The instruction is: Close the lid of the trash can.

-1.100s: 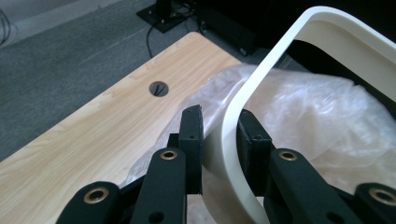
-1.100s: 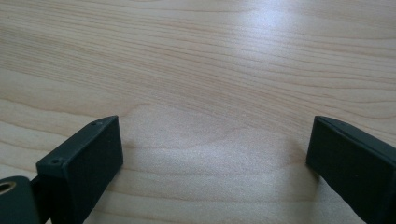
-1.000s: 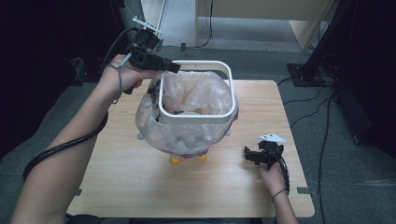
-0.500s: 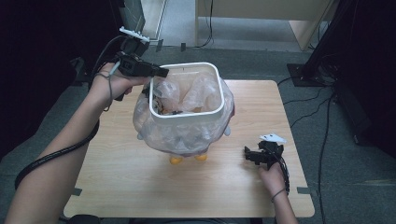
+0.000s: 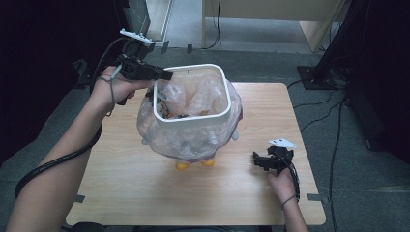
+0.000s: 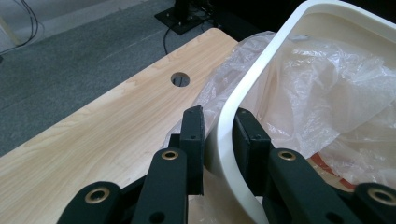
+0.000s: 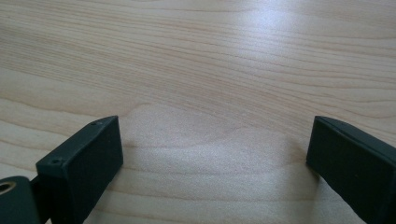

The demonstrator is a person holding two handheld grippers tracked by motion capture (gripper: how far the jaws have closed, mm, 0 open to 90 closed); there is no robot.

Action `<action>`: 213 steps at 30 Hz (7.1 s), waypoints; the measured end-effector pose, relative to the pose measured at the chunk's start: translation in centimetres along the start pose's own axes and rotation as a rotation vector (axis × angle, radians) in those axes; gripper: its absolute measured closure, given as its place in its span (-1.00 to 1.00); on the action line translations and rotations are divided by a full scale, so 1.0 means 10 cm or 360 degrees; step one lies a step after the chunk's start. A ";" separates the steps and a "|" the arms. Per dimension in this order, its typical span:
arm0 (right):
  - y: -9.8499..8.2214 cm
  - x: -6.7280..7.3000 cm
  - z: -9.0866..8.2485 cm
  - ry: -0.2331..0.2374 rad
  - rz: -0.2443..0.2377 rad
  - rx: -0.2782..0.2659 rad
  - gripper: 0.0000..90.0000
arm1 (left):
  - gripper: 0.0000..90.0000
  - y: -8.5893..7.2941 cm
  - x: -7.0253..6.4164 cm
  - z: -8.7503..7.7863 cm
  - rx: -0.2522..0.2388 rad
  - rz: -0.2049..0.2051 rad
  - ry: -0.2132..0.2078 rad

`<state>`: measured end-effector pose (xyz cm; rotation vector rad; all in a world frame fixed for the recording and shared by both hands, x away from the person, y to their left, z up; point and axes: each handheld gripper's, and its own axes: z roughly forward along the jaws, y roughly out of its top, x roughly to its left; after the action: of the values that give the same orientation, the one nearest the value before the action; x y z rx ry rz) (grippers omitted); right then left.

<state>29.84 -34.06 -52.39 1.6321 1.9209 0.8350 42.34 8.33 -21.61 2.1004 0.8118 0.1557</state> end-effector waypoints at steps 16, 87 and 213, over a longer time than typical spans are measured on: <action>0.00 0.00 0.00 0.0000 -0.0001 0.0000 -0.93 | 0.60 0.00 -0.01 0.01 0.0012 0.0006 -0.0066; 0.00 0.00 0.00 0.0000 -0.0002 0.0000 -0.93 | -0.34 -0.35 0.55 -0.51 -0.0233 -0.0021 0.0066; 0.00 0.02 0.00 -0.0002 0.0001 0.0004 -0.95 | -0.79 -2.82 0.81 1.01 0.0076 -0.0010 0.0229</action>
<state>29.83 -33.86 -52.40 1.6343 1.9214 0.8316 38.60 18.28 -50.78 2.1502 0.9151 0.2896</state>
